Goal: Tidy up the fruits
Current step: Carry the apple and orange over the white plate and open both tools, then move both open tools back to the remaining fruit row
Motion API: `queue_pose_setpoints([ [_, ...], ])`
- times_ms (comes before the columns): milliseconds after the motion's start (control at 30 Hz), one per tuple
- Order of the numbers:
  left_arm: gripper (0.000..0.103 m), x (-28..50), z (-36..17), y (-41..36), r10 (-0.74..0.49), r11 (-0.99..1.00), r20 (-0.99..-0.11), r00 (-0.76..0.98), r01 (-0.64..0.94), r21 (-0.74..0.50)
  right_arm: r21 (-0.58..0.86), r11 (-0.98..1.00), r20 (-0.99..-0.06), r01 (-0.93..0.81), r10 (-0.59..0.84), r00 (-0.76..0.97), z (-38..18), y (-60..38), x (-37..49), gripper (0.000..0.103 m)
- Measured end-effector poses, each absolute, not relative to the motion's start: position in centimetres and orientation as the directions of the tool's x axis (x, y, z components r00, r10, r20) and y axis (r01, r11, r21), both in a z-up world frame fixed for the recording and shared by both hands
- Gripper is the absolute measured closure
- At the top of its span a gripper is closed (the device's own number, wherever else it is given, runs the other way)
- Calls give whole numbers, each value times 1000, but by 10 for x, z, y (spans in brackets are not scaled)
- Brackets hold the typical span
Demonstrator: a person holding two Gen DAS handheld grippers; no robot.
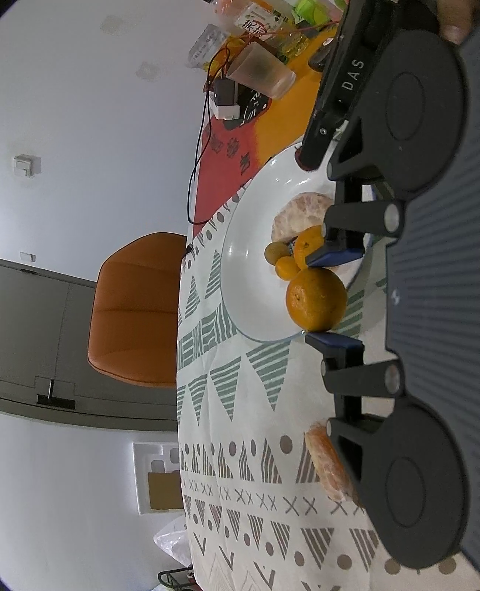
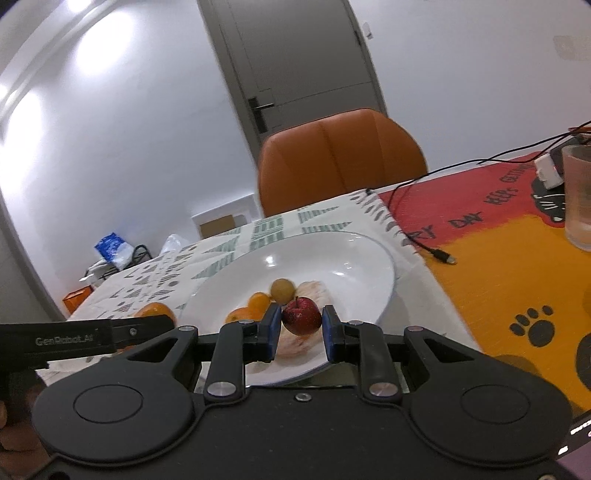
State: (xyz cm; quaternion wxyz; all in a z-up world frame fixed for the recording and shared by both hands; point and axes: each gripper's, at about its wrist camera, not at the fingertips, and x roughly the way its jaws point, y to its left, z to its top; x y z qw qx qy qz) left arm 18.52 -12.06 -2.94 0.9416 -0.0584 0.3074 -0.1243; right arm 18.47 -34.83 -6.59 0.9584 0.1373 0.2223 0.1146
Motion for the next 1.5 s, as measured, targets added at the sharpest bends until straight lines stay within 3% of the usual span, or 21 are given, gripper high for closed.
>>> queue_pose_setpoints([
  [67,66,188,-30,-122,-266,964,-567,780,196,-182,302,945,-401,-127,246,882,-66,-351,186,58],
  [167,66,190,-31,-124,-265,964,-566,781,194,-184,300,944,-389,-139,254,886,-65,-353,185,48],
  [333,64,191,-30,-127,-259,966,-562,786,193,-174,296,944,-397,-149,263,879,-66,-351,185,39],
  [600,60,188,-33,-118,-234,972,-576,783,167,-167,295,941,-407,-164,279,870,-67,-345,185,32],
  [667,53,186,-33,-114,-218,975,-575,788,150,-165,291,941,-406,-173,285,868,-66,-342,184,31],
  [900,48,180,-32,-99,-186,980,-574,797,113,-162,292,936,-406,-195,306,861,-64,-331,183,28],
  [1267,28,165,-31,-69,-114,988,-567,816,33,-151,285,928,-414,-241,346,842,-63,-306,181,23],
  [1500,26,154,-31,-49,-76,988,-566,821,-13,-151,279,919,-411,-281,378,830,-61,-288,178,22],
])
